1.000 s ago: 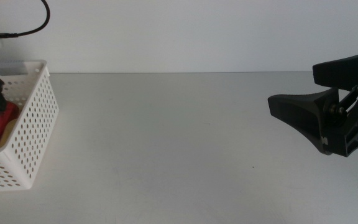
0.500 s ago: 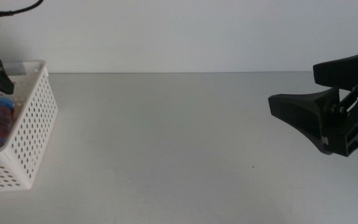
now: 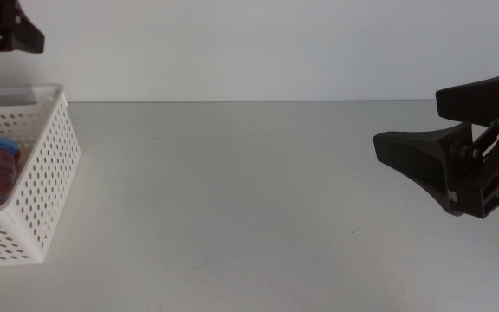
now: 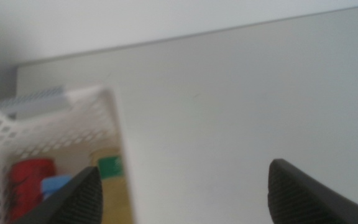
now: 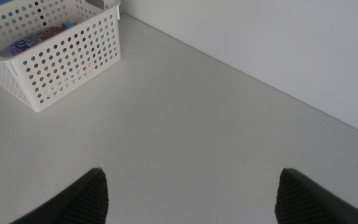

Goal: Use arms to grab the bottles and put them into the dustbin to the left of the table.

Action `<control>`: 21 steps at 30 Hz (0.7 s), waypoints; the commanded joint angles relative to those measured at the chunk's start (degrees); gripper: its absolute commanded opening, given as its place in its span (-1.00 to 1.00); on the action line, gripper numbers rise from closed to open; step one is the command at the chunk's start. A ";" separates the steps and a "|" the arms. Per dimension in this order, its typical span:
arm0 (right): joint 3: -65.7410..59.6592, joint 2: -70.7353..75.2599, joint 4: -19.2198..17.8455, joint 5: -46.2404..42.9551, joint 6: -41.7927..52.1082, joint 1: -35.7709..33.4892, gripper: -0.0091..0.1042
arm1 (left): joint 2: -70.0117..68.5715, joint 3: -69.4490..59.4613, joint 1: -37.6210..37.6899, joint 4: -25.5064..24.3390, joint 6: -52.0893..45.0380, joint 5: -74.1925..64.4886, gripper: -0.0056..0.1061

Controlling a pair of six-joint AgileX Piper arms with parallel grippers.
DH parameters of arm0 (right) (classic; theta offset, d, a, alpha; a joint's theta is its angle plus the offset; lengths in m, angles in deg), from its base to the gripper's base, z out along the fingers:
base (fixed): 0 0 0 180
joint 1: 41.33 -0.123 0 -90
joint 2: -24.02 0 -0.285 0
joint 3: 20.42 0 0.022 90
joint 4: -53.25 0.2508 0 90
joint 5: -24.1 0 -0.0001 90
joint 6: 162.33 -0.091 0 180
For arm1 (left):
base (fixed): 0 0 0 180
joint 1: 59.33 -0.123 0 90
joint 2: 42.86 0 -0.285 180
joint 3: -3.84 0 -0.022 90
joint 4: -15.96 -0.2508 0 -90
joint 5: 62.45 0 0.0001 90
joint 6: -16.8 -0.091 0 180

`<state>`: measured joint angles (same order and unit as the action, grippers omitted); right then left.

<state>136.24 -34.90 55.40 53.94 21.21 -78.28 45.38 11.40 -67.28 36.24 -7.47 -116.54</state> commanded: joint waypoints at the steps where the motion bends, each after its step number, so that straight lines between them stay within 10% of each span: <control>1: 2.23 0.53 -0.52 -3.80 0.71 -0.18 0.67 | -3.71 1.87 3.57 1.19 1.90 4.29 0.68; 21: 2.23 0.53 -0.52 -3.80 0.71 -0.18 0.67 | -11.64 1.87 13.36 -5.03 2.59 6.73 0.68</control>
<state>136.24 -34.90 55.40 53.94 21.21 -78.28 34.78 11.40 -54.15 30.41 -5.49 -113.68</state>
